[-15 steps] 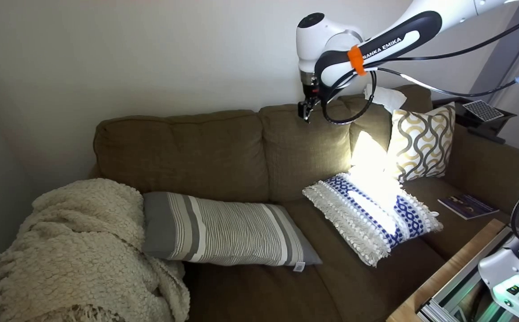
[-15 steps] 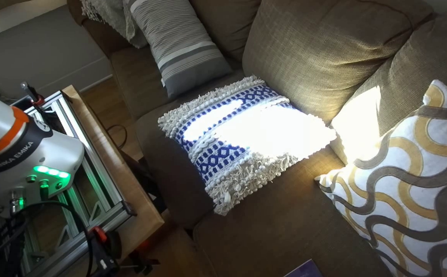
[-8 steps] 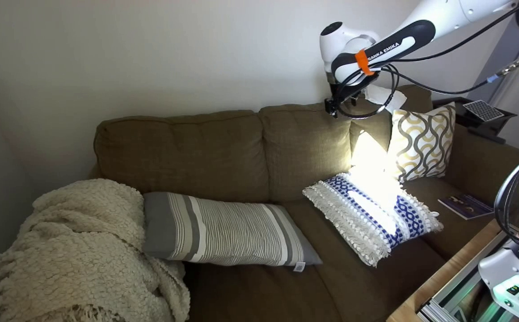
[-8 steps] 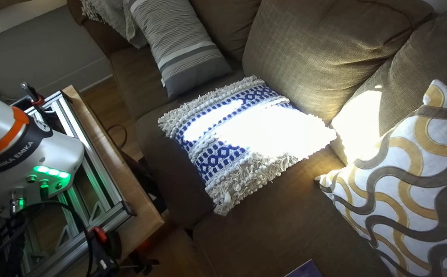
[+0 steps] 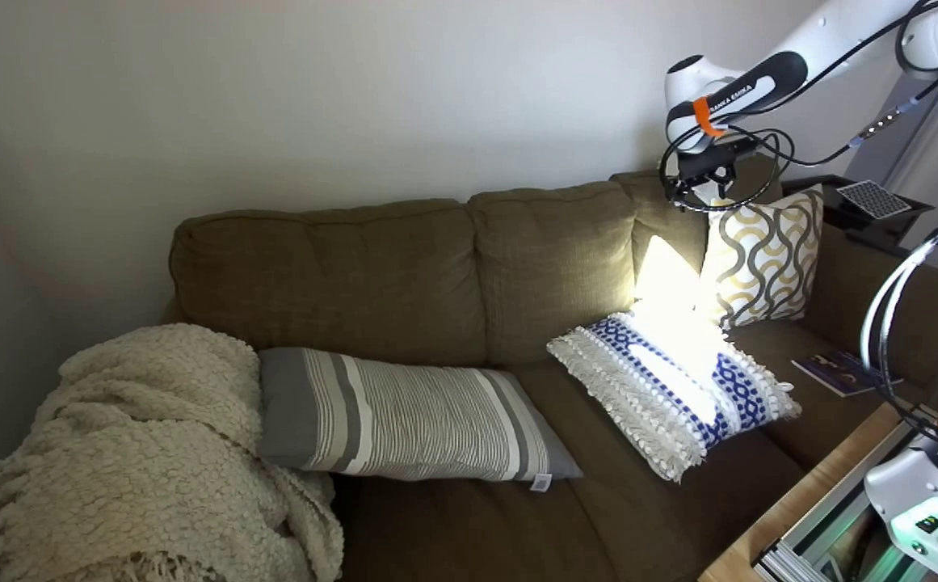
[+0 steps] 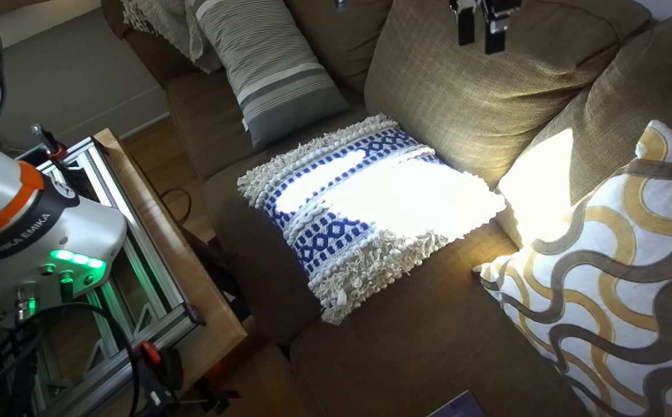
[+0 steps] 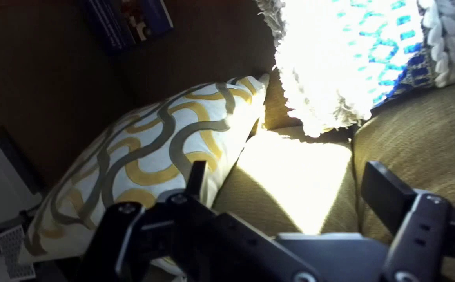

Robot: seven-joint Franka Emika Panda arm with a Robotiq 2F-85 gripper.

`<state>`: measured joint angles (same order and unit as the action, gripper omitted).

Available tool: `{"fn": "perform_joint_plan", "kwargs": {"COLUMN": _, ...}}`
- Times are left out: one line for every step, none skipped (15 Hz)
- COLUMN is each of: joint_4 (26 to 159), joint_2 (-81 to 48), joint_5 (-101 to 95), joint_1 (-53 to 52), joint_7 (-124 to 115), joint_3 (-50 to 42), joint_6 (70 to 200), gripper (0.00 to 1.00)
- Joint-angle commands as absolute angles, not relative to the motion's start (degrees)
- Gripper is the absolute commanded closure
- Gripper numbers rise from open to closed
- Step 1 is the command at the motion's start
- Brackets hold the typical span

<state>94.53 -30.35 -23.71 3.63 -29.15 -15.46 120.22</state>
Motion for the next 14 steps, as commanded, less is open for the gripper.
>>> {"fn": "perform_joint_plan", "kwargs": {"joint_4": 90.15, "joint_2": -35.4, "joint_5": -17.62, "joint_1": 8.63, "joint_7": -31.52, "joint_3": -17.14, "joint_6": 121.24, "gripper": 0.0}}
{"fn": "perform_joint_plan", "kwargs": {"joint_4": 88.68, "joint_2": -36.54, "joint_5": -15.8, "joint_1": 9.88, "joint_7": -32.02, "joint_3": -17.63, "joint_6": 120.69, "gripper": 0.0}}
{"fn": "perform_joint_plan", "kwargs": {"joint_4": 87.66, "joint_2": -37.73, "joint_5": -14.11, "joint_1": 11.15, "joint_7": -32.58, "joint_3": -18.14, "joint_6": 120.73, "gripper": 0.0}}
{"fn": "perform_joint_plan", "kwargs": {"joint_4": 85.73, "joint_2": -39.02, "joint_5": -12.17, "joint_1": 12.35, "joint_7": -33.05, "joint_3": -18.44, "joint_6": 119.96, "gripper": 0.0}}
{"fn": "perform_joint_plan", "kwargs": {"joint_4": 83.89, "joint_2": -40.6, "joint_5": -10.29, "joint_1": 13.56, "joint_7": -33.78, "joint_3": -18.7, "joint_6": 120.18, "gripper": 0.0}}
{"fn": "perform_joint_plan", "kwargs": {"joint_4": 82.01, "joint_2": -41.83, "joint_5": -8.51, "joint_1": 14.48, "joint_7": -34.85, "joint_3": -18.91, "joint_6": 119.92, "gripper": 0.0}}
{"fn": "perform_joint_plan", "kwargs": {"joint_4": 79.58, "joint_2": -43.46, "joint_5": -6.72, "joint_1": 15.48, "joint_7": -35.93, "joint_3": -19.05, "joint_6": 119.65, "gripper": 0.0}}
{"fn": "perform_joint_plan", "kwargs": {"joint_4": 77.24, "joint_2": -44.83, "joint_5": -5.05, "joint_1": 16.28, "joint_7": -37.21, "joint_3": -19.14, "joint_6": 119.59, "gripper": 0.0}}
{"fn": "perform_joint_plan", "kwargs": {"joint_4": 74.39, "joint_2": -46.24, "joint_5": -3.27, "joint_1": 17.12, "joint_7": -38.4, "joint_3": -18.95, "joint_6": 119.33, "gripper": 0.0}}
{"fn": "perform_joint_plan", "kwargs": {"joint_4": 72.14, "joint_2": -47.56, "joint_5": -2.02, "joint_1": 17.58, "joint_7": -40.25, "joint_3": -19.07, "joint_6": 119.72, "gripper": 0.0}}
{"fn": "perform_joint_plan", "kwargs": {"joint_4": 69.7, "joint_2": -48.89, "joint_5": -1.14, "joint_1": 17.88, "joint_7": -42.21, "joint_3": -19.25, "joint_6": 120.48, "gripper": 0.0}}
{"fn": "perform_joint_plan", "kwargs": {"joint_4": 66.91, "joint_2": -50.66, "joint_5": -0.79, "joint_1": 18.09, "joint_7": -44.31, "joint_3": -19.55, "joint_6": 121.59, "gripper": 0.0}}
{"fn": "perform_joint_plan", "kwargs": {"joint_4": 64.56, "joint_2": -52.21, "joint_5": -0.65, "joint_1": 18.23, "joint_7": -46.61, "joint_3": -19.82, "joint_6": 122.77, "gripper": 0.0}}
{"fn": "perform_joint_plan", "kwargs": {"joint_4": 62.43, "joint_2": -53.77, "joint_5": -0.79, "joint_1": 18.27, "joint_7": -49.18, "joint_3": -20.16, "joint_6": 124.11, "gripper": 0.0}}
